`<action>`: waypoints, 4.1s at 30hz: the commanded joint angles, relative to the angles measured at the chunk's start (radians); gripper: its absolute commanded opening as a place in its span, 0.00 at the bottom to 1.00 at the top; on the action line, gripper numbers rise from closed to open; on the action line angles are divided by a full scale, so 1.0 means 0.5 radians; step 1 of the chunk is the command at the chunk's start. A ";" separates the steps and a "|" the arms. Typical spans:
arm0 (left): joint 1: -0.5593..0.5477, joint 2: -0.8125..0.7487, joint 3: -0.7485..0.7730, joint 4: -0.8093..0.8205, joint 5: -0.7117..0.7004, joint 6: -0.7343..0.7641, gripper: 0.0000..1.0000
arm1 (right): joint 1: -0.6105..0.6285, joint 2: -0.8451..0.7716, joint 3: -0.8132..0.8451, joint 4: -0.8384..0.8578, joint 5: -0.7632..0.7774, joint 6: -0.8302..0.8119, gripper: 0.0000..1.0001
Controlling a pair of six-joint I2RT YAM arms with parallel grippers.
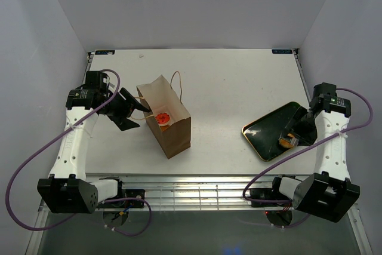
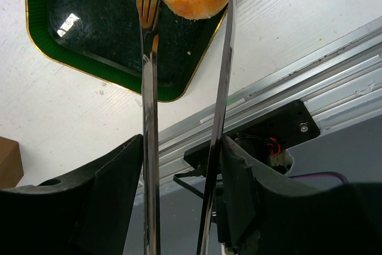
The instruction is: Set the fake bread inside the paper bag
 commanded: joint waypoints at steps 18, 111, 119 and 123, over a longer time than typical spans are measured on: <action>0.023 -0.004 -0.027 0.052 0.017 0.009 0.75 | -0.008 0.166 0.006 0.104 -0.147 -0.018 0.58; 0.137 -0.053 -0.189 0.184 0.348 -0.282 0.73 | 1.360 0.279 0.895 2.500 -2.181 1.308 0.48; 0.137 -0.078 -0.180 0.193 0.373 -0.298 0.74 | 1.547 0.298 0.794 2.335 -2.077 1.164 0.48; 0.137 -0.090 -0.150 0.214 0.403 -0.279 0.75 | 1.578 0.316 0.800 2.163 -1.994 1.060 0.49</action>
